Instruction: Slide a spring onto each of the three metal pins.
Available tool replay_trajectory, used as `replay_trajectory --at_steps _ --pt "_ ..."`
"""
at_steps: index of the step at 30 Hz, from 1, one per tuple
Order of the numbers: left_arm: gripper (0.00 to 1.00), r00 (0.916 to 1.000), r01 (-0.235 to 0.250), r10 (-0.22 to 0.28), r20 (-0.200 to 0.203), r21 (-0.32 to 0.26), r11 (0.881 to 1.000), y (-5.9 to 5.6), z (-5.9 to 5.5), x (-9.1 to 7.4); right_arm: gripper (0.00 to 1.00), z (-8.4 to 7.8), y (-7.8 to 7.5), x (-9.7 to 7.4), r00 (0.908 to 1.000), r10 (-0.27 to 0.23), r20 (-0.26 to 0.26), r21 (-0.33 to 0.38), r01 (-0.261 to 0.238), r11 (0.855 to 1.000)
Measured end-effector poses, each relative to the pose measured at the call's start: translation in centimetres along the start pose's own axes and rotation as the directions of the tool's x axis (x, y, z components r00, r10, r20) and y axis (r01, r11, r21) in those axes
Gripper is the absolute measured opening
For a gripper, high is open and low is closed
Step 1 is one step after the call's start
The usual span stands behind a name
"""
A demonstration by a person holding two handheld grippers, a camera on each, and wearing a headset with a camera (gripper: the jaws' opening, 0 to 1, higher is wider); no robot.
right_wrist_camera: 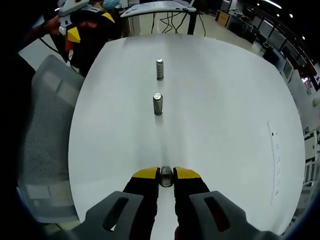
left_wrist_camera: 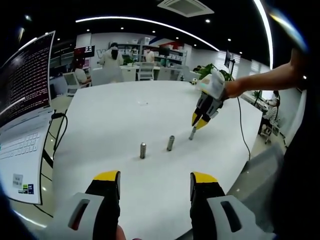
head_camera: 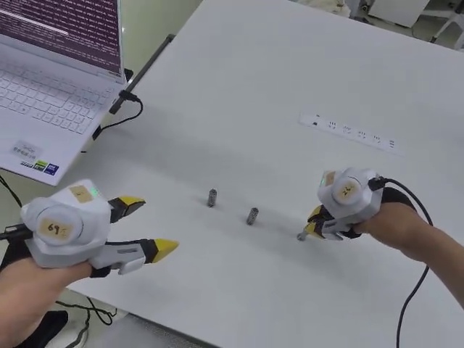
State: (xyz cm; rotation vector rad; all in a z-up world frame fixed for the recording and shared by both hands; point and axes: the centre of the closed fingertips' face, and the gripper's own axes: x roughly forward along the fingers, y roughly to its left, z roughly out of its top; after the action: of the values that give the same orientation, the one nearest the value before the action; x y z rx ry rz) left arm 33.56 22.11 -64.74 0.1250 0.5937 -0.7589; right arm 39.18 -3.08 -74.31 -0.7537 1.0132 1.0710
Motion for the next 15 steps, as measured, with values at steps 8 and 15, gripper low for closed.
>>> replay_trajectory --at_steps 8,15 --pt "0.52 1.0 -0.005 0.005 0.001 -0.001 1.0 0.5 0.2 0.2 0.09 -0.3 0.2 1.3 0.9999 0.015 -0.008 -0.002 -0.015 1.0" --pt "0.52 1.0 -0.008 0.008 -0.004 0.0 1.0 0.7 0.3 0.3 0.09 -0.8 0.4 2.2 0.9993 0.033 -0.016 0.004 -0.033 0.999"
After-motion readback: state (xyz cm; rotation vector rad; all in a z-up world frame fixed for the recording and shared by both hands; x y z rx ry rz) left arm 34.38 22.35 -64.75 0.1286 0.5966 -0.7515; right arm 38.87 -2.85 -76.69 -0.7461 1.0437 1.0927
